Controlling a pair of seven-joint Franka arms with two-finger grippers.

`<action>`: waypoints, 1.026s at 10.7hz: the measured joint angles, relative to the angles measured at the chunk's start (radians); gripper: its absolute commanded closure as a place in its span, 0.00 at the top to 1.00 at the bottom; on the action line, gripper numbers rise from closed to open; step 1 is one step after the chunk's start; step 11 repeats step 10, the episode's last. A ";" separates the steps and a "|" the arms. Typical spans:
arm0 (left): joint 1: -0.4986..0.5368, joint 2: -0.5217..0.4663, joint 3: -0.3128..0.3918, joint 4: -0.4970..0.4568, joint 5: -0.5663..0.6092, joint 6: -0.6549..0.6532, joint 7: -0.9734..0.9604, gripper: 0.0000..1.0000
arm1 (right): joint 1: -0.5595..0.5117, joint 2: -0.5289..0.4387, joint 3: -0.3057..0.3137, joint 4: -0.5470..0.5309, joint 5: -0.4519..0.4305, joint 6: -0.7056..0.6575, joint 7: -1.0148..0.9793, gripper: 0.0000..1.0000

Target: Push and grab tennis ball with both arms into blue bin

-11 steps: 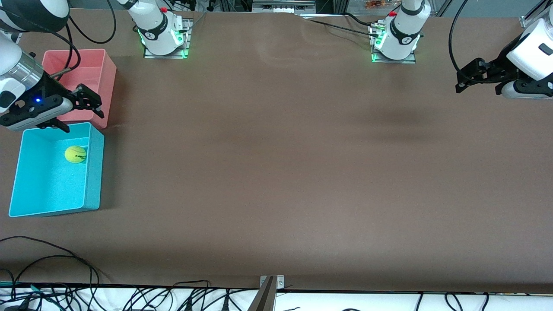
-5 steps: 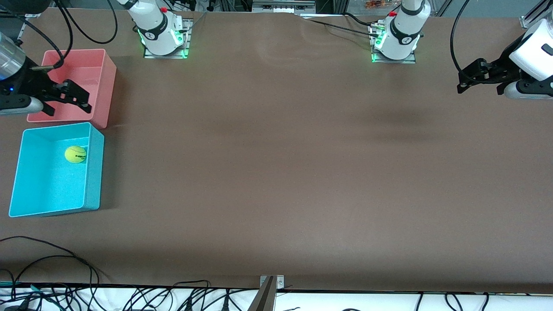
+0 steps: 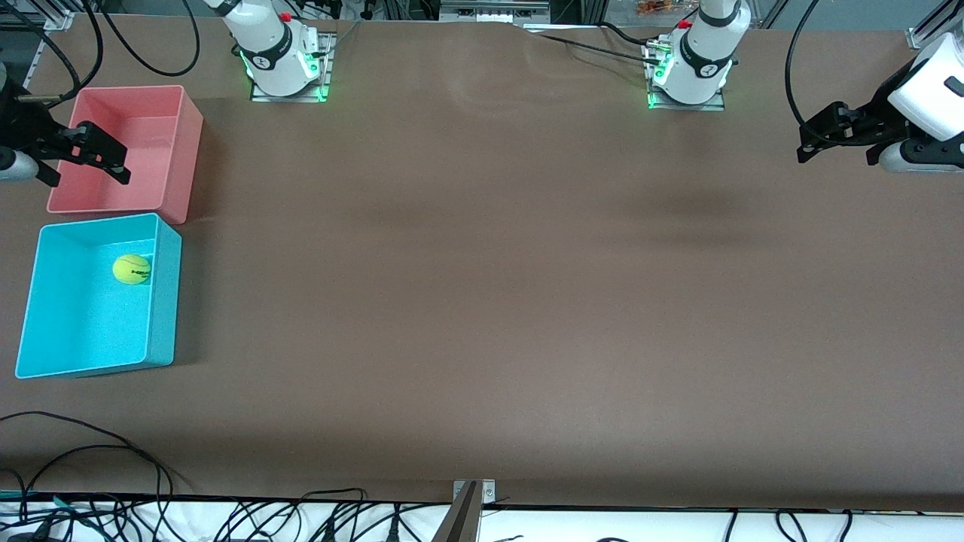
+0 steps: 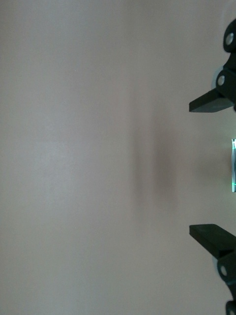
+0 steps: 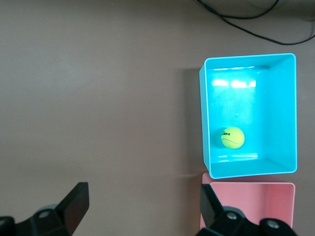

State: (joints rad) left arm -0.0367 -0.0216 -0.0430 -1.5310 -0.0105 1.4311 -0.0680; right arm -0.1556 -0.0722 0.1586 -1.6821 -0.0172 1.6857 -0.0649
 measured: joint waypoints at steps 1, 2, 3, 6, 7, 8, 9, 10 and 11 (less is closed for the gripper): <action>0.000 0.000 0.000 0.000 0.000 0.000 0.000 1.00 | -0.001 0.002 -0.005 0.008 0.010 -0.005 0.005 1.00; 0.000 0.000 0.000 0.000 0.000 0.000 0.000 1.00 | -0.002 0.005 -0.009 0.012 0.015 -0.005 0.007 1.00; 0.000 0.000 0.000 0.000 0.000 0.000 0.000 1.00 | -0.002 0.012 -0.011 0.015 0.017 -0.005 0.007 1.00; 0.000 0.000 0.000 0.000 0.000 0.000 0.000 1.00 | -0.002 0.034 -0.011 0.029 0.018 -0.005 0.008 1.00; 0.000 0.000 0.000 0.000 0.000 0.000 0.000 1.00 | -0.002 0.035 -0.011 0.032 0.018 -0.005 0.009 1.00; 0.000 0.000 0.000 0.000 0.000 0.000 0.000 1.00 | -0.001 0.036 -0.011 0.034 0.018 -0.005 0.011 1.00; 0.000 0.000 0.000 0.000 0.000 0.000 0.000 1.00 | 0.000 0.036 -0.011 0.034 0.018 -0.005 0.013 1.00; 0.000 0.000 0.000 0.000 0.000 0.000 0.000 1.00 | 0.000 0.036 -0.011 0.034 0.018 -0.005 0.014 1.00; 0.000 0.000 0.000 0.000 0.000 0.000 0.000 1.00 | 0.000 0.036 -0.011 0.034 0.018 -0.005 0.014 1.00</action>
